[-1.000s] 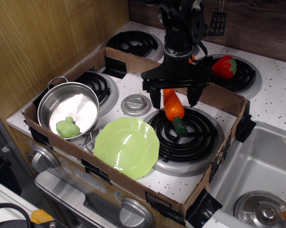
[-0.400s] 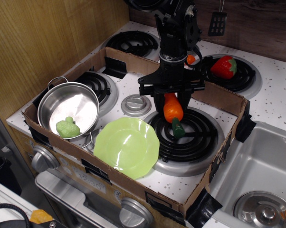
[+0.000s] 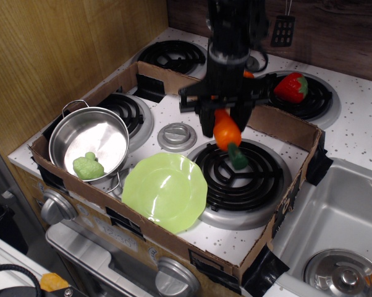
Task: Put carrot on plate
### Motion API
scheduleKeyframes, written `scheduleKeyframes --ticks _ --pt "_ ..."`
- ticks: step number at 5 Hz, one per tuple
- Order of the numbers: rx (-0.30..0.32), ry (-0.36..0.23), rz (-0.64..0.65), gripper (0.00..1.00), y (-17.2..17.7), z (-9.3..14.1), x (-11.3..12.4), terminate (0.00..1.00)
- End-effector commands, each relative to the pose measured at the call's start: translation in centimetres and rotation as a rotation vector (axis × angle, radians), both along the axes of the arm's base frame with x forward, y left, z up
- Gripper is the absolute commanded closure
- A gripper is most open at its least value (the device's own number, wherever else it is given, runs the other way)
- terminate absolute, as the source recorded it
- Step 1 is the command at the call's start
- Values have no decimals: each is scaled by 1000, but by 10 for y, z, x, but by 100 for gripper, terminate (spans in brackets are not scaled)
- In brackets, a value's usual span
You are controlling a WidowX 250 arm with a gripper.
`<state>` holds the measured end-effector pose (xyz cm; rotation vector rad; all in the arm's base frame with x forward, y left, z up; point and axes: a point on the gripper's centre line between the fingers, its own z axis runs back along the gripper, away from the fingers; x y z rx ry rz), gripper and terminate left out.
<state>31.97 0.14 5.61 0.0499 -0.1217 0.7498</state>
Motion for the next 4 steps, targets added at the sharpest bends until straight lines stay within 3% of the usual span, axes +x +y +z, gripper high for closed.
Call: scheduleKeyframes --ticks 1,4 --pt "59 -91 239 100 28 32 -15 0" --pt "117 -165 574 100 49 3 -48 0"
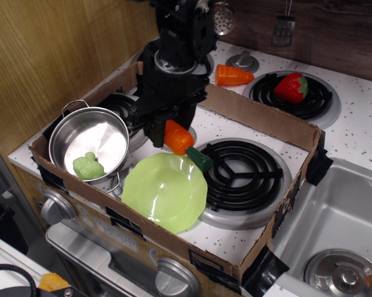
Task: Put carrot on plate
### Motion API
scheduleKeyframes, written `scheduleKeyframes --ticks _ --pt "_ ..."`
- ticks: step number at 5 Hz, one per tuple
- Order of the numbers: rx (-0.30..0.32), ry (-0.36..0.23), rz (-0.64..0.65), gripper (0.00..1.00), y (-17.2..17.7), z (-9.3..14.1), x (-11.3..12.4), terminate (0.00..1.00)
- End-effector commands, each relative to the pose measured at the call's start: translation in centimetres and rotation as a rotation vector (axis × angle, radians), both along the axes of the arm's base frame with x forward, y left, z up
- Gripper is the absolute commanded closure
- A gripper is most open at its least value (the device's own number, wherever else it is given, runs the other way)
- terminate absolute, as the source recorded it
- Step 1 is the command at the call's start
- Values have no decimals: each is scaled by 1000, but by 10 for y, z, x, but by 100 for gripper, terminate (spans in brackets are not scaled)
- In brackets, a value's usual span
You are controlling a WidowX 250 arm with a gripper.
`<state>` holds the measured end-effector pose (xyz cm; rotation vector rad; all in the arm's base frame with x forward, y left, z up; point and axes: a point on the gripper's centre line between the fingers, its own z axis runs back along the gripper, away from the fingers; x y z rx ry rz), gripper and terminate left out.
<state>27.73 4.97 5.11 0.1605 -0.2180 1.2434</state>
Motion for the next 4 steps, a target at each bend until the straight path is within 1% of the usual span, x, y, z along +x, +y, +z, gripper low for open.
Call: scheduleKeyframes --ticks 1,2,3,4 --pt "46 -128 131 100 -9 -1 -19 0" --pt "54 -146 150 100 -14 -3 -26 0" --pt "75 -174 164 100 -15 -1 -29 0" --pt "80 -181 128 0 -12 4 -28 0"
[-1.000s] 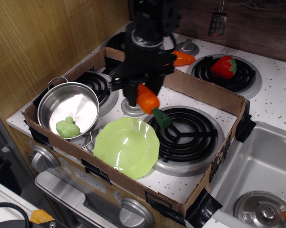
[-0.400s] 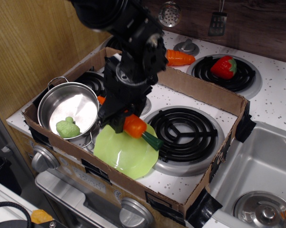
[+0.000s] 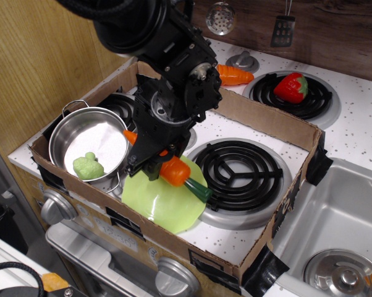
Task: Put carrot on plate
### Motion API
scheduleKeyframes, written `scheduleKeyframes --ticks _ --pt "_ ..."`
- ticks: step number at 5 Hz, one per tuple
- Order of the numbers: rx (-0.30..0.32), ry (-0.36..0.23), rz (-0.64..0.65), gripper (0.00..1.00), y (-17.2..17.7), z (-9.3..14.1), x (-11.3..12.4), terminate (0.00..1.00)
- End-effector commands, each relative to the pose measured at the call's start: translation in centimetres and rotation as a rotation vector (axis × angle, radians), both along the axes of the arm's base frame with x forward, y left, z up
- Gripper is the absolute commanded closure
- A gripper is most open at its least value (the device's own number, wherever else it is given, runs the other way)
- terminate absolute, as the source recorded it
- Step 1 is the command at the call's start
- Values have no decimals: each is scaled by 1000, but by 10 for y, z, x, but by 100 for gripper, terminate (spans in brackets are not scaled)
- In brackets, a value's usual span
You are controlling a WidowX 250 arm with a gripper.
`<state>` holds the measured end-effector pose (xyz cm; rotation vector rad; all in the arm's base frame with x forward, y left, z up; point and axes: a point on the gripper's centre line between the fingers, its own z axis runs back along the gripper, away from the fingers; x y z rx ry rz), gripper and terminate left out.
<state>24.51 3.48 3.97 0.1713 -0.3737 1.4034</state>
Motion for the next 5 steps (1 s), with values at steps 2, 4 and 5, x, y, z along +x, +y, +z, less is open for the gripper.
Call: scheduleKeyframes --ticks 2,4,5 --pt "12 -36 -79 0 7 31 10 0" --pt "51 11 -108 0 13 61 23 0" --pt "51 11 -108 0 13 61 23 0"
